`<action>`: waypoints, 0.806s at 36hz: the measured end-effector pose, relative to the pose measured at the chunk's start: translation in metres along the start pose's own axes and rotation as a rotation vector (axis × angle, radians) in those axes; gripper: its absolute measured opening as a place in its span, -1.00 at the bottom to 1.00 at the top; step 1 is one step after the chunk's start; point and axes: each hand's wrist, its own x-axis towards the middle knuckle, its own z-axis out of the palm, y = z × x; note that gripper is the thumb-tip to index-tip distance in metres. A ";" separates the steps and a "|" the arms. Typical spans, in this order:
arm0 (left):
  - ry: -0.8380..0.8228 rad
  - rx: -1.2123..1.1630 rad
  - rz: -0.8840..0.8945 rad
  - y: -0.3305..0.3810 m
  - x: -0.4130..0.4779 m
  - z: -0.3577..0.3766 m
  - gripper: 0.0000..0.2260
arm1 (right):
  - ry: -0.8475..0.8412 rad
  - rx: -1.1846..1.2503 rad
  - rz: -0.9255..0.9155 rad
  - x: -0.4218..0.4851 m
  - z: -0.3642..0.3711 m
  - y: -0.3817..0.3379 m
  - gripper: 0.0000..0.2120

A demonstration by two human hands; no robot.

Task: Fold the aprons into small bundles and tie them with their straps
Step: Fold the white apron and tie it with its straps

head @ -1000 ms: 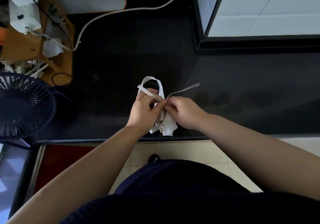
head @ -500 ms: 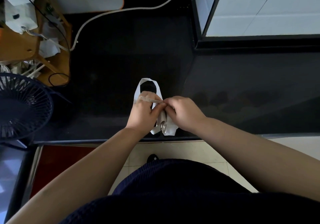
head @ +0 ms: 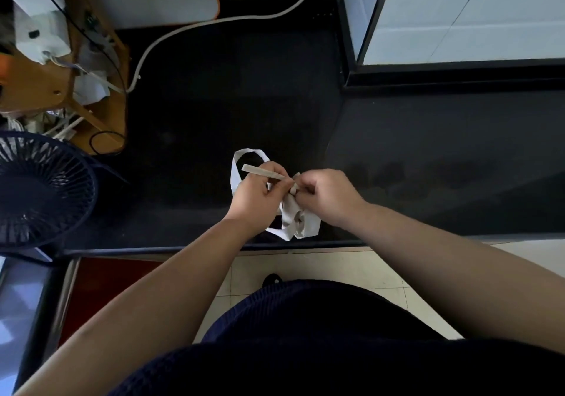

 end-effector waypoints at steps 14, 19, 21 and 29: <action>-0.006 -0.124 -0.110 0.004 0.004 -0.002 -0.88 | 0.254 0.024 -0.227 -0.005 0.012 0.016 -0.86; 0.112 -0.261 -0.147 0.005 0.002 0.005 -0.87 | 0.181 0.317 0.058 0.001 0.008 0.010 -0.88; 0.148 -0.296 -0.169 0.005 0.002 0.009 -0.85 | 0.184 0.460 0.156 0.001 0.009 0.009 -0.84; 0.094 -0.398 -0.244 0.006 0.002 0.010 -0.83 | 0.170 0.902 0.427 0.009 0.010 0.009 -0.79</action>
